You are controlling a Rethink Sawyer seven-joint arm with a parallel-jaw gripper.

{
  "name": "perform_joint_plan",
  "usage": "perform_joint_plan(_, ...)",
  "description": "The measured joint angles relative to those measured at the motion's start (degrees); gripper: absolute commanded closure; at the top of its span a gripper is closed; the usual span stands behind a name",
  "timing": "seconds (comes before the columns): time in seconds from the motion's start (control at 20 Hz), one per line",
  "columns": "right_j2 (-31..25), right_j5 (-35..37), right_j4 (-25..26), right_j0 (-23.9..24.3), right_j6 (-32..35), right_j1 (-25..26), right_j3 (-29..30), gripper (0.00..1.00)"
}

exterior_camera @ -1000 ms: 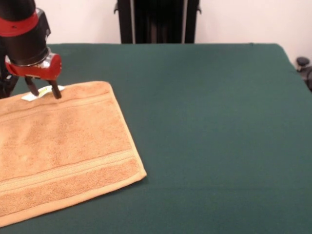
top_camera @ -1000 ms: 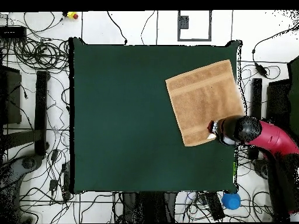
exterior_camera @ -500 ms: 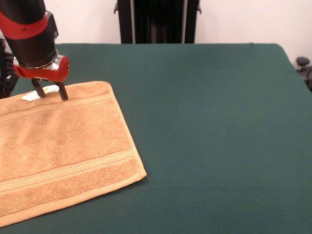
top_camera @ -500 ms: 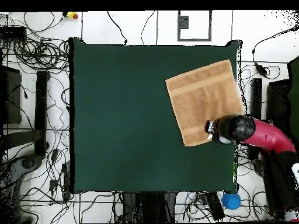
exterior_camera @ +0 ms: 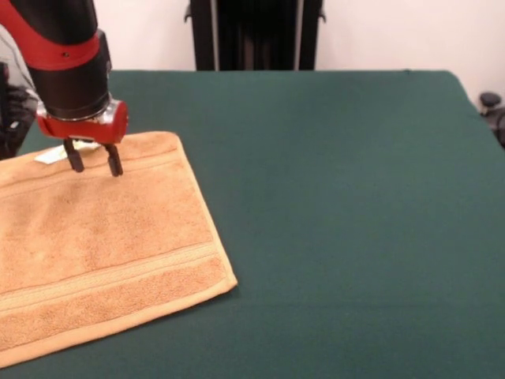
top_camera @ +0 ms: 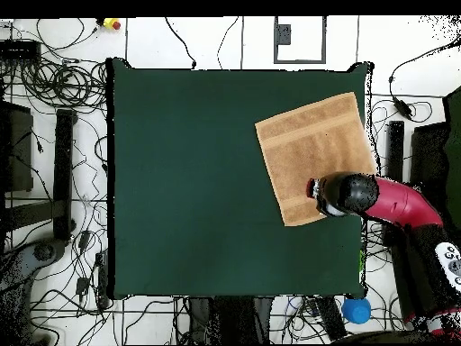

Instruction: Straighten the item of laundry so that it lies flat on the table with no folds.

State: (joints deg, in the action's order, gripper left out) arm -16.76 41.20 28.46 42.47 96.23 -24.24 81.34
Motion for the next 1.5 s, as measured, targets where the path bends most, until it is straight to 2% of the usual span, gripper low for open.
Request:
perform_joint_plan(0.6, 1.3, -0.1, -3.5, -0.9, 0.0, -0.8, 0.6, 0.0)
perform_joint_plan(0.95, 1.5, -0.6, -5.4, -0.8, 0.0, 0.5, 0.7, 0.0)
perform_joint_plan(1.5, 3.4, -6.1, -8.2, -2.0, 1.0, 2.1, 1.6, 0.0)
